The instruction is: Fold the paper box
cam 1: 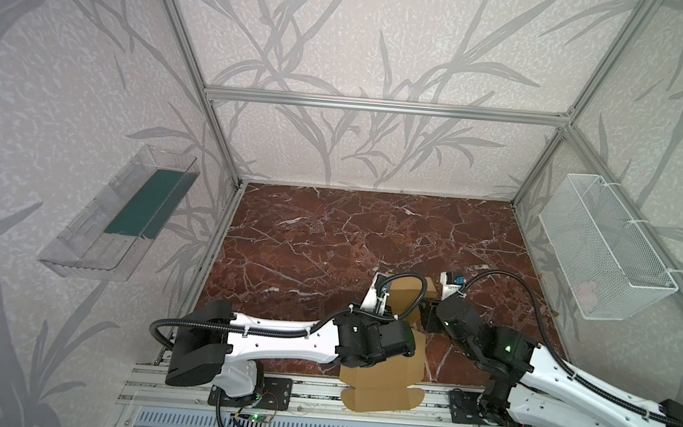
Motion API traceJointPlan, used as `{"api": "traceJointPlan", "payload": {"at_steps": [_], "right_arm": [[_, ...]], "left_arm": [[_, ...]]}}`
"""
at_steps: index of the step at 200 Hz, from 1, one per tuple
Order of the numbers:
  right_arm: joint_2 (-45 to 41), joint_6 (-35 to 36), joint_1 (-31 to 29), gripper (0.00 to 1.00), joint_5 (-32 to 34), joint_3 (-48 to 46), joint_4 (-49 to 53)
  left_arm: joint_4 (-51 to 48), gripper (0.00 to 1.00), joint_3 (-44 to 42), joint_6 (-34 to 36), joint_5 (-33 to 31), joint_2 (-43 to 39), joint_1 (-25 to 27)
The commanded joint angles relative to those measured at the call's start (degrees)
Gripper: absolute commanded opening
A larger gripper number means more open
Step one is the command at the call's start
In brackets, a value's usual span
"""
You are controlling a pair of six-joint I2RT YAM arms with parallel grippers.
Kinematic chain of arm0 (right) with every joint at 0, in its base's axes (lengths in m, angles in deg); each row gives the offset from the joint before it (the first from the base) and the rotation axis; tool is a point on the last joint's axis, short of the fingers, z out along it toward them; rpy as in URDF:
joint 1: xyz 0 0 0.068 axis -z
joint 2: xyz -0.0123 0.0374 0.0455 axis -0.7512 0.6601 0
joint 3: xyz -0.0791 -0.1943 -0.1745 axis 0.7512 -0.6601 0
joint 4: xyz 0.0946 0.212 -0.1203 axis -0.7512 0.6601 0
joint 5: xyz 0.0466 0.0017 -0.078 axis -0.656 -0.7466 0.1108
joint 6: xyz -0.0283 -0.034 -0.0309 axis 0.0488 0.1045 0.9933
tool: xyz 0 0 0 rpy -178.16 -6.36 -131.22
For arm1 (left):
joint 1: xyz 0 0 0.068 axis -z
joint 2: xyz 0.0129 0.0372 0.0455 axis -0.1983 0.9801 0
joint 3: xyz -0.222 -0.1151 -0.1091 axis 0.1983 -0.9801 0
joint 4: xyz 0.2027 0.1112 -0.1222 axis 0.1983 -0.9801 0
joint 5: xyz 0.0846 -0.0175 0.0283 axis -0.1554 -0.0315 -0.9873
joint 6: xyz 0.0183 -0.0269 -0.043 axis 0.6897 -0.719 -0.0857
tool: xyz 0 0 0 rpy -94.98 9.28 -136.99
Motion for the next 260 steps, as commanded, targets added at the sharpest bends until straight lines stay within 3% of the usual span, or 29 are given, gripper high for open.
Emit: {"api": "traceJointPlan", "payload": {"at_steps": [1,58,102,135,164,190,260], "right_arm": [[-3.6,-0.2,0.0,0.48,0.0,-0.8,4.8],[-14.7,4.0,0.0,0.51,5.0,4.3,15.9],[-14.9,13.5,1.3,0.61,11.6,11.5,18.7],[-10.4,17.9,9.2,0.63,0.4,12.6,13.5],[-8.1,17.2,20.9,0.63,-11.9,11.3,9.1],[-4.9,15.9,27.2,0.63,-21.3,8.5,4.6],[1.5,10.8,29.9,0.63,-34.6,-1.1,-10.7]], "left_arm": [[-2.1,0.00,0.6,-2.8,-2.8,-0.2,-0.5],[1.1,0.00,-3.3,-1.0,0.2,-3.0,-3.1],[5.4,0.00,-5.6,2.5,1.6,-6.7,-3.6],[13.6,0.00,-9.7,6.4,6.2,-10.8,-3.6],[18.1,0.00,-12.2,8.7,10.1,-14.1,-3.5],[21.2,0.00,-14.2,9.5,13.0,-16.4,-3.4],[28.2,0.00,-16.5,12.6,17.9,-18.2,-3.1]]}}
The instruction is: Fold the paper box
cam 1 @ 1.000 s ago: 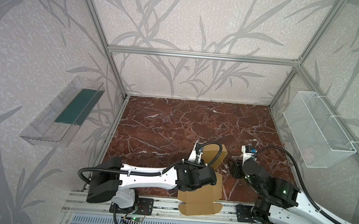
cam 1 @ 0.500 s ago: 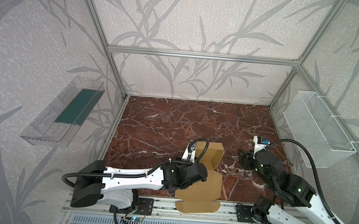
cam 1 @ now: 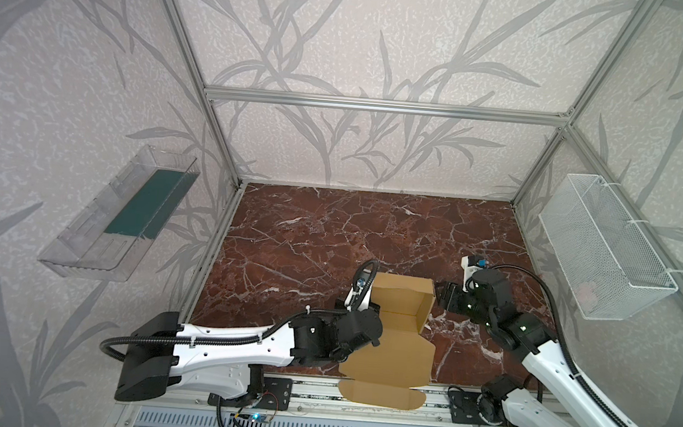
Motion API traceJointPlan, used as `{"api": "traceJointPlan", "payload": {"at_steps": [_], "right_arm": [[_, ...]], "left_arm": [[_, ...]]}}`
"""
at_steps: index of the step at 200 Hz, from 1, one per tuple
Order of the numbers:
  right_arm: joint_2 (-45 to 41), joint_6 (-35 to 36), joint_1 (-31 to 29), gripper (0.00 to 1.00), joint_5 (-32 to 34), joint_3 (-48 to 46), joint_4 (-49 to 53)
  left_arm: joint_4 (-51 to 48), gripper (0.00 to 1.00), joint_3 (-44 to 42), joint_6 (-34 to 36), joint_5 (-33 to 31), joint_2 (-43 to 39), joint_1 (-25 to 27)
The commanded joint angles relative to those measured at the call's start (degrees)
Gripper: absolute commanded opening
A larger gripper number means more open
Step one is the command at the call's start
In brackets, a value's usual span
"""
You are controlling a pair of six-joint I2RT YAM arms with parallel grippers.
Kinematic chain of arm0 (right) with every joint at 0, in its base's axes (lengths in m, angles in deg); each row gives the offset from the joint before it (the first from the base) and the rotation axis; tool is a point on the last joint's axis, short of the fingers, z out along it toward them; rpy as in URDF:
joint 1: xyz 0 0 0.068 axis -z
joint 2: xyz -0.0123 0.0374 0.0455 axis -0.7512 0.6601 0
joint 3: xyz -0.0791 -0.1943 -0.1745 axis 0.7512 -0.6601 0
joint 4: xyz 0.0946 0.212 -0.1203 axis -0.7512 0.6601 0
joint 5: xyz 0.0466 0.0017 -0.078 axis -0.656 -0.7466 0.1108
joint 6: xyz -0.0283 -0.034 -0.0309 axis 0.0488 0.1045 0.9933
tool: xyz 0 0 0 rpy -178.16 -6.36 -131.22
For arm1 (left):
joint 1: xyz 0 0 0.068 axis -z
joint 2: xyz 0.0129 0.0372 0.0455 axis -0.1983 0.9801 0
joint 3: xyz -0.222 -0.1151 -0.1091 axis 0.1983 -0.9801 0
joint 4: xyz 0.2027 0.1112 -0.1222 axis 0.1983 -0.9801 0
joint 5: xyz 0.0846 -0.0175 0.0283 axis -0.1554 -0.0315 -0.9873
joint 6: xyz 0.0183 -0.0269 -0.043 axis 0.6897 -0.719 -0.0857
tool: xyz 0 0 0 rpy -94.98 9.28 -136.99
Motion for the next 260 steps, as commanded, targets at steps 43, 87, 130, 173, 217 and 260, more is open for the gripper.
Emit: {"api": "traceJointPlan", "payload": {"at_steps": [43,87,130,173,217,260], "right_arm": [[2.1,-5.4,0.3,0.63,-13.9,-6.2,-17.1],[2.2,-6.3,0.4,0.63,-19.7,-9.3,-23.6],[0.8,-5.2,4.5,0.61,-21.0,-9.2,-20.5],[-0.1,-6.2,12.1,0.61,-25.6,-8.3,-20.1],[3.0,-7.7,12.6,0.61,-36.1,-8.1,-25.6],[3.2,-12.4,12.6,0.61,-43.8,-11.4,-32.8]], "left_arm": [[13.3,0.00,-4.1,5.1,8.1,-2.1,0.6],[16.9,0.00,-6.5,7.5,11.0,-3.5,0.5],[16.6,0.00,-7.0,9.2,11.4,-4.4,0.5],[17.2,0.00,-7.4,10.5,12.5,-5.4,0.4],[18.9,0.00,-8.0,11.8,14.4,-6.0,-0.2],[20.2,0.00,-8.5,11.4,18.6,-5.4,-3.2]]}}
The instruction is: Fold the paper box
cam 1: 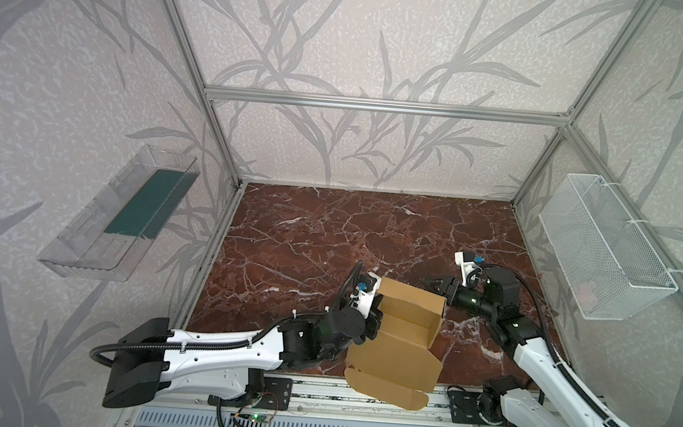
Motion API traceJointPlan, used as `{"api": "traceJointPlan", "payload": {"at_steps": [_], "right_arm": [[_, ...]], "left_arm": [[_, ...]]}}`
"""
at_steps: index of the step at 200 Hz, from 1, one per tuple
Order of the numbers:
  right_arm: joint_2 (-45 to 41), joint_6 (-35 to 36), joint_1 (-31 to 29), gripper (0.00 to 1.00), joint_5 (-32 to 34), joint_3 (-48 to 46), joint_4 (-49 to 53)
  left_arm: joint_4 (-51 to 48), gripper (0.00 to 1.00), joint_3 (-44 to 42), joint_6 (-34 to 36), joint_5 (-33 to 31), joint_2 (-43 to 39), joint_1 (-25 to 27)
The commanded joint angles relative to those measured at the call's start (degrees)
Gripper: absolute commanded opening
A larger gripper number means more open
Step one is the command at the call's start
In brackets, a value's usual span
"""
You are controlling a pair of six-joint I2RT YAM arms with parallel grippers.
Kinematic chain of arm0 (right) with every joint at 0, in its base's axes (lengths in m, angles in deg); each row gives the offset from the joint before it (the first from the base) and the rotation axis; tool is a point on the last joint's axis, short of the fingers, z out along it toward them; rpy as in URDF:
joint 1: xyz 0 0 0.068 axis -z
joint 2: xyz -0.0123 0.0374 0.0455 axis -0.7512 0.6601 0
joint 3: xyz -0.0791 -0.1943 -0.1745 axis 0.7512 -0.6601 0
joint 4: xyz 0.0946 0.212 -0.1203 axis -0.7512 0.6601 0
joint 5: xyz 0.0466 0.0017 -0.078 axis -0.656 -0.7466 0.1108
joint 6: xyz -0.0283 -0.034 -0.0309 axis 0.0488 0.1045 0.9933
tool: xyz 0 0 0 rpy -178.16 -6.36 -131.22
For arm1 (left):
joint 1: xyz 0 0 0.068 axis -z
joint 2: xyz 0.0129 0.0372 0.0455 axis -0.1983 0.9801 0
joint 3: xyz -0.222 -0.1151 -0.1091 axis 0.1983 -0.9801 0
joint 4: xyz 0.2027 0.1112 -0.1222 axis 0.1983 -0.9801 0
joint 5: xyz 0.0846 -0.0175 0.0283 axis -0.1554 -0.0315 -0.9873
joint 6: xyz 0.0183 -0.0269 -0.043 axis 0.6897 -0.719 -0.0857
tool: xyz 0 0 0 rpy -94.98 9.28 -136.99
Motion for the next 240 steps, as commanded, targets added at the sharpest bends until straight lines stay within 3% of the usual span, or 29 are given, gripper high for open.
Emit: {"api": "traceJointPlan", "payload": {"at_steps": [1,29,99,146,240], "right_arm": [[-0.1,-3.4,0.1,0.61,-7.4,-2.1,-6.6],[-0.2,-7.1,-1.0,0.61,-10.7,-4.2,-11.4],[-2.4,-11.8,-5.8,0.60,-10.8,-7.1,-15.4],[-6.3,-11.7,-11.7,0.59,-5.6,-8.2,-11.8],[-7.2,-7.4,-9.9,0.59,-1.3,-5.6,-3.3]], "left_arm": [[2.0,0.00,-0.8,-0.4,4.6,-0.5,-1.4],[2.2,0.00,-0.1,0.6,5.8,1.2,-2.5],[4.2,0.00,0.9,1.1,6.7,5.2,-3.7],[4.4,0.00,1.3,1.0,6.1,6.2,-4.2],[1.2,0.00,0.0,-0.4,3.3,5.5,-4.2]]}}
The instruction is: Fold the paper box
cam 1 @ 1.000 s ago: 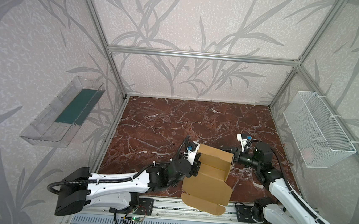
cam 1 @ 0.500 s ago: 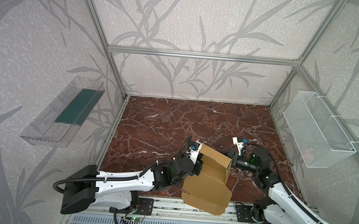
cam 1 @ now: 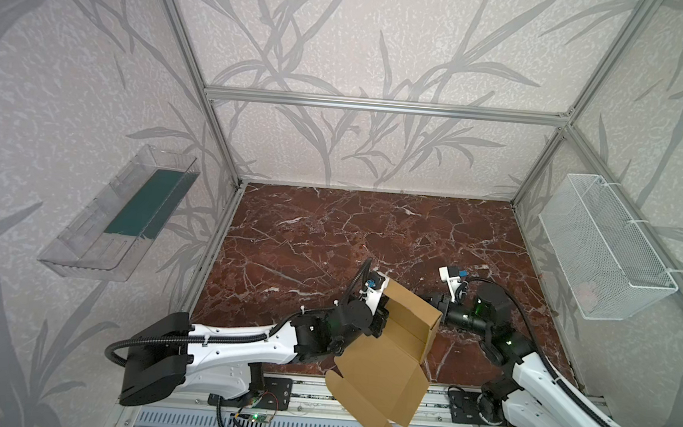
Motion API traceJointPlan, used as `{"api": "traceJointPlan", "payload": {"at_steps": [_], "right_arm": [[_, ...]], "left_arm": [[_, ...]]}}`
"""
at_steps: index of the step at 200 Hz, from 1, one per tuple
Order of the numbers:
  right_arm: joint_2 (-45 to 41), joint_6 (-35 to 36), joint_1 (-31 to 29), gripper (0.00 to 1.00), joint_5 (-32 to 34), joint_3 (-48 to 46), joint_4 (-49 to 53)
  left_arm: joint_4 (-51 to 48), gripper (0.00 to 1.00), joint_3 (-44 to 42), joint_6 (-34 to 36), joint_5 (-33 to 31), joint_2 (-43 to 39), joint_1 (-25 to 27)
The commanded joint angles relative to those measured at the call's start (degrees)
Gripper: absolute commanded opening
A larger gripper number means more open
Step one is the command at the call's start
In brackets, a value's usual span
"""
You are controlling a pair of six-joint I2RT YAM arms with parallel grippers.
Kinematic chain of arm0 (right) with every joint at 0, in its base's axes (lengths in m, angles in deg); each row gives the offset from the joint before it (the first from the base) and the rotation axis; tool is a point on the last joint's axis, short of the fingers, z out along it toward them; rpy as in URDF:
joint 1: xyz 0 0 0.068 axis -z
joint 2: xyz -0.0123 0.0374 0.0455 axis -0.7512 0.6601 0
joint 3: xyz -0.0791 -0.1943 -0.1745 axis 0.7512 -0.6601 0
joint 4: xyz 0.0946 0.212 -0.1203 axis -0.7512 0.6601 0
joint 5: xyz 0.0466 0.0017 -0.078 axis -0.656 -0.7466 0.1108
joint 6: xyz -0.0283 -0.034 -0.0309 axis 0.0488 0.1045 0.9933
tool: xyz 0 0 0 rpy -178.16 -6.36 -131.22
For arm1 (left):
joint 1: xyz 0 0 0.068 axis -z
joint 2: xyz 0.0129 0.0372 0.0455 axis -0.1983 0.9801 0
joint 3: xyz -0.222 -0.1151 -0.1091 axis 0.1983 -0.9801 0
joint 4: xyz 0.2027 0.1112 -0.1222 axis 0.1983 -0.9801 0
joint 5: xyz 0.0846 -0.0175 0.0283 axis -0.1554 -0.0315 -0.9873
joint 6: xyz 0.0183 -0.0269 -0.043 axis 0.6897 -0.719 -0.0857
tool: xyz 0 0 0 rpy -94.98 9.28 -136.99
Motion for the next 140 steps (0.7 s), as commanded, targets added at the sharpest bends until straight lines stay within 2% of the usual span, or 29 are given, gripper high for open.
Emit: {"api": "traceJointPlan", "payload": {"at_steps": [1,34,61,99,140], "right_arm": [[-1.2,2.3,0.8,0.59,0.2,1.7,2.5],[-0.4,1.7,3.6,0.59,-1.8,1.7,2.4],[1.8,-3.0,2.2,0.59,-5.3,0.2,-5.3],[1.1,0.0,-5.0,0.59,-0.4,2.0,-1.4],[0.3,1.2,-4.7,0.59,1.4,2.1,1.0]], "left_arm": [[-2.0,0.00,-0.6,-0.8,-3.1,-0.7,-0.3],[-4.5,0.00,-1.8,-2.3,-6.2,-2.2,-0.8],[-3.6,0.00,-2.2,-2.4,-6.0,-2.2,-1.7],[-3.0,0.00,-1.2,-2.2,-4.7,-0.6,-3.5],[-2.6,0.00,-0.7,-1.7,-3.6,0.6,-5.6]]}}
